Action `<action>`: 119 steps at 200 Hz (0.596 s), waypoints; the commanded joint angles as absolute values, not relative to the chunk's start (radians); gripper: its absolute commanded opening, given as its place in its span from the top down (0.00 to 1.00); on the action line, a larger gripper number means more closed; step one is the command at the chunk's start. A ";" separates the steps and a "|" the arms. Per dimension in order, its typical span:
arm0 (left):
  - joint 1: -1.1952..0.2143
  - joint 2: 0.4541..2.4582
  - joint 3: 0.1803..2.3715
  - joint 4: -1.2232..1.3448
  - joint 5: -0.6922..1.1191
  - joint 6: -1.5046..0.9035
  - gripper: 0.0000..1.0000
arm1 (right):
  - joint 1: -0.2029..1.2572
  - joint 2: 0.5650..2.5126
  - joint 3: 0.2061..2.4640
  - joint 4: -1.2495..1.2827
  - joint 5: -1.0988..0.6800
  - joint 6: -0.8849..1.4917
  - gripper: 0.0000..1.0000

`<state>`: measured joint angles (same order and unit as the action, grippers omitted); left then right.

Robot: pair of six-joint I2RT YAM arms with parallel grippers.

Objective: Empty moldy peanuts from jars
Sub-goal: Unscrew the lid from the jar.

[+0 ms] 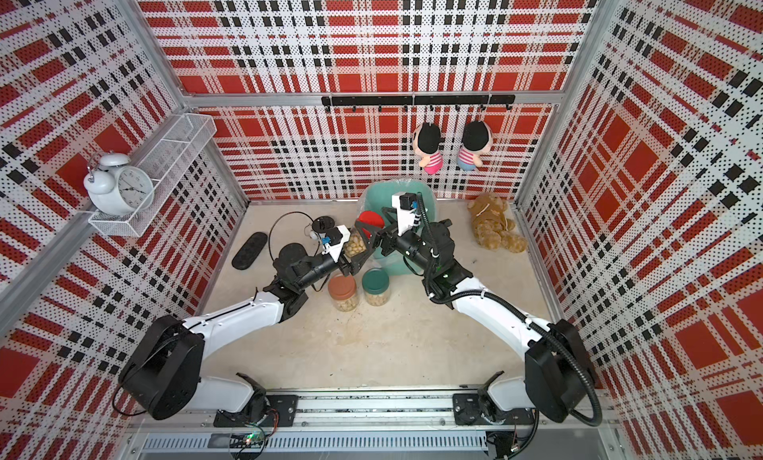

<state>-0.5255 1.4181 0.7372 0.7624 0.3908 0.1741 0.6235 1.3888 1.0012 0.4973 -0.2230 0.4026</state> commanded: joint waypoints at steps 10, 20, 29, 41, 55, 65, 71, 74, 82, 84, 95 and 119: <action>-0.530 1.397 0.733 0.822 0.376 0.189 1.00 | 0.643 1.407 1.023 0.437 -0.152 0.380 0.00; -0.530 1.401 0.732 0.822 0.377 0.187 1.00 | 0.644 1.411 1.024 0.442 -0.163 0.386 0.06; -0.531 1.402 0.734 0.823 0.380 0.187 1.00 | 0.643 1.411 1.025 0.450 -0.178 0.386 0.15; -0.531 1.401 0.734 0.823 0.382 0.186 1.00 | 0.643 1.415 1.030 0.457 -0.206 0.381 0.32; -0.530 1.402 0.734 0.822 0.390 0.187 1.00 | 0.643 1.422 1.045 0.454 -0.242 0.371 0.49; -0.528 1.403 0.734 0.823 0.397 0.183 1.00 | 0.644 1.427 1.053 0.454 -0.273 0.362 0.62; -0.529 1.404 0.735 0.822 0.402 0.182 1.00 | 0.643 1.429 1.057 0.451 -0.287 0.356 0.69; -0.529 1.404 0.735 0.823 0.404 0.180 1.00 | 0.643 1.431 1.059 0.452 -0.294 0.353 0.73; -0.526 1.404 0.735 0.824 0.414 0.176 1.00 | 0.643 1.433 1.062 0.451 -0.313 0.344 0.81; -0.527 1.404 0.735 0.824 0.417 0.174 1.00 | 0.642 1.434 1.063 0.451 -0.320 0.341 0.82; -0.522 1.401 0.734 0.823 0.436 0.167 1.00 | 0.637 1.434 1.064 0.450 -0.355 0.317 0.90; -0.505 1.401 0.734 0.821 0.485 0.148 1.00 | 0.607 1.426 1.054 0.450 -0.441 0.276 0.95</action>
<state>-0.4831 1.4193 0.7311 0.7692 0.3248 0.1375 0.6258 1.4178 1.0378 0.4519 -0.3130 0.3321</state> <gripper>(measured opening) 0.738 0.051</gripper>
